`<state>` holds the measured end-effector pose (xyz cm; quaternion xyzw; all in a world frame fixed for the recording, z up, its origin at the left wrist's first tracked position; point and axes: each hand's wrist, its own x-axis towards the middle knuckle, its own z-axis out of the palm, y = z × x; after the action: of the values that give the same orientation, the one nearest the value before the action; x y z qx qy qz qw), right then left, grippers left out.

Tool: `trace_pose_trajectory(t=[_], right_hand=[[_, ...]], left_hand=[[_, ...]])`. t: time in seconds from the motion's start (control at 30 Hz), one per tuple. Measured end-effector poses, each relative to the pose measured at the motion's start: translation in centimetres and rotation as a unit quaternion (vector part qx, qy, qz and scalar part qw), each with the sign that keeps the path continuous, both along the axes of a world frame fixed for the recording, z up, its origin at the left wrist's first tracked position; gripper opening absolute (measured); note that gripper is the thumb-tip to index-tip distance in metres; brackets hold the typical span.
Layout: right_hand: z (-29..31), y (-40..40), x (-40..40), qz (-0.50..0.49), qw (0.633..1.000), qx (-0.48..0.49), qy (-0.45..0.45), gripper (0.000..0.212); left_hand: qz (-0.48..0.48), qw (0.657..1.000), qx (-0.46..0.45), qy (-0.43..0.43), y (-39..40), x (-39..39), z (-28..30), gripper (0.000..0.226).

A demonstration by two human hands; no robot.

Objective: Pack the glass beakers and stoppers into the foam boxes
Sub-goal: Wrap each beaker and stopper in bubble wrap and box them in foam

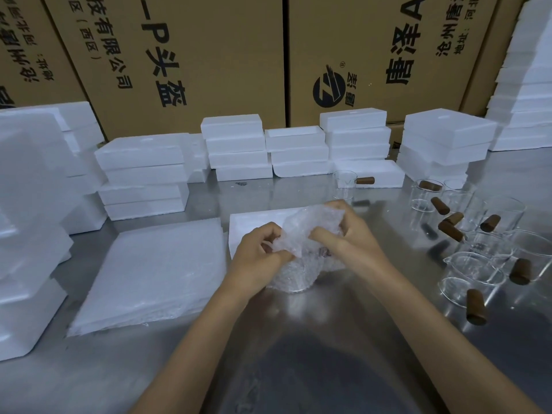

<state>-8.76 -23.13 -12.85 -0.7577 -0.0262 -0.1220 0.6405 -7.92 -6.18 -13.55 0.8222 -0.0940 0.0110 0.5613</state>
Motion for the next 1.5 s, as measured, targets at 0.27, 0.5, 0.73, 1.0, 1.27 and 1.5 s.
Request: trace_pose_trajectory(t=[0.27,0.5,0.73,1.0,1.27,1.5], right_hand=[[0.4,1.0,-0.5,-0.034,0.992,-0.042,-0.113,0.020],[-0.9,1.6,-1.1,0.017,0.934,-0.334,-0.123,0.035],[-1.1,1.2,-0.9,0.040,0.928,-0.361,-0.085,0.043],[-0.4,0.6,-0.5,-0.013,0.971,-0.216,-0.098,0.037],[-2.2,0.7,-0.2,0.038,0.919,-0.387,-0.064,0.062],[-0.2,-0.2,0.0,-0.040,0.995,-0.050,-0.073,0.033]], left_hand=[[0.061,0.995,0.069,-0.029,-0.7,-0.2,-0.4,0.016],[0.002,0.995,-0.023,0.097,1.0,-0.3,1.6,0.014],[-0.019,0.983,0.146,-0.110,0.9,-1.1,2.0,0.023],[-0.071,0.925,0.329,-0.176,0.6,-1.2,0.7,0.033],[-0.016,0.932,0.281,-0.230,0.1,-1.3,0.8,0.023],[-0.083,0.927,0.335,-0.145,0.1,-1.1,0.0,0.053]])
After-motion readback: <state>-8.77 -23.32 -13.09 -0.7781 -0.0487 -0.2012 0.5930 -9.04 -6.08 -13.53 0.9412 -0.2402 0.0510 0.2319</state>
